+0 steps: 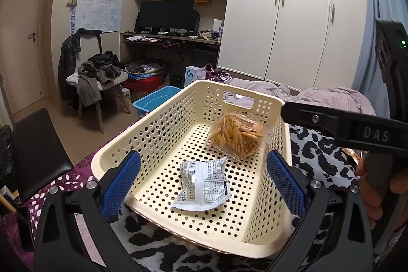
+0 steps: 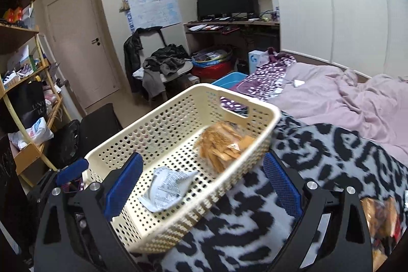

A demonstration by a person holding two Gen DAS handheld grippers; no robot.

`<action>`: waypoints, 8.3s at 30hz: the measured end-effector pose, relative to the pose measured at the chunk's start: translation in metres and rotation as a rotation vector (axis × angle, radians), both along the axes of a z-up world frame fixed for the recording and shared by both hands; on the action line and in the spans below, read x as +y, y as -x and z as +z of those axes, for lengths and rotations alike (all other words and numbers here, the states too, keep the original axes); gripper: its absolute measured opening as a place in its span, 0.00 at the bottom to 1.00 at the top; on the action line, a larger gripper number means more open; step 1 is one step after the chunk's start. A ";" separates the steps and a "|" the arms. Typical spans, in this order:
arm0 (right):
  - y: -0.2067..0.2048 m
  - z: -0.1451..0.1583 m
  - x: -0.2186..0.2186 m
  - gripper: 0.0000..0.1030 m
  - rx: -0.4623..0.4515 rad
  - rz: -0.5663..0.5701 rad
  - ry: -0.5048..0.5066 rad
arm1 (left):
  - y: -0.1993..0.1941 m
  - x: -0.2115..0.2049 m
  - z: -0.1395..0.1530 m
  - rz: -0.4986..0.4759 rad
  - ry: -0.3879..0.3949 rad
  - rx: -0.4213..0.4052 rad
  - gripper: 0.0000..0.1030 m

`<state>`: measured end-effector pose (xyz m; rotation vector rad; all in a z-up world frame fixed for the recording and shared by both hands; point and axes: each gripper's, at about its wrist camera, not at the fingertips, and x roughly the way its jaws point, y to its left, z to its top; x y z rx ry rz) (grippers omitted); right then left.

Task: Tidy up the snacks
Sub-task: 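Return both grippers to the snacks on the bed, then grasp the round rice-cracker bag with the left gripper and lift, then close the right gripper on the blue biscuit pack while the left gripper holds the rice-cracker bag, then carry the rice-cracker bag into the basket and open the left gripper while the right gripper lifts the blue pack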

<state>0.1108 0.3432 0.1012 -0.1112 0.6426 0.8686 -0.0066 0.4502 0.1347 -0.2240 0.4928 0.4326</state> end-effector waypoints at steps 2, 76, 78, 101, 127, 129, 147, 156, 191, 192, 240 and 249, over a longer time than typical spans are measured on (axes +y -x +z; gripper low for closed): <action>0.004 0.001 -0.013 0.92 -0.015 -0.018 0.000 | -0.002 -0.005 0.002 -0.012 -0.008 0.001 0.97; 0.039 -0.071 -0.406 0.92 0.134 -0.717 -0.172 | -0.163 -0.308 -0.038 -0.831 -0.037 0.362 0.97; 0.038 -0.071 -0.406 0.92 0.135 -0.717 -0.171 | -0.164 -0.310 -0.039 -0.833 -0.051 0.376 0.97; 0.035 -0.074 -0.401 0.92 0.202 -0.695 -0.181 | -0.154 -0.302 -0.037 -0.793 -0.046 0.365 0.94; -0.055 -0.069 -0.350 0.94 0.330 -0.713 0.023 | -0.118 -0.231 -0.011 -0.701 0.040 0.203 0.94; -0.063 -0.069 -0.344 0.94 0.313 -0.712 0.067 | -0.118 -0.227 -0.013 -0.696 0.048 0.202 0.94; -0.058 -0.063 -0.314 0.52 0.173 -0.662 0.254 | -0.118 -0.207 -0.015 -0.666 0.100 0.177 0.94; -0.050 -0.061 -0.324 0.47 0.165 -0.687 0.229 | -0.113 -0.202 -0.008 -0.656 0.097 0.159 0.94; -0.040 -0.059 -0.313 0.43 0.128 -0.697 0.240 | -0.094 -0.164 0.014 -0.545 0.102 0.085 0.94; -0.038 -0.056 -0.315 0.43 0.120 -0.703 0.231 | -0.094 -0.163 0.015 -0.539 0.102 0.082 0.94; 0.006 -0.005 -0.210 0.43 0.030 -0.424 0.083 | -0.032 0.030 0.019 0.013 0.177 -0.008 0.97; 0.015 0.002 -0.138 0.43 0.036 -0.231 0.048 | -0.015 0.033 0.021 0.074 0.122 -0.023 0.97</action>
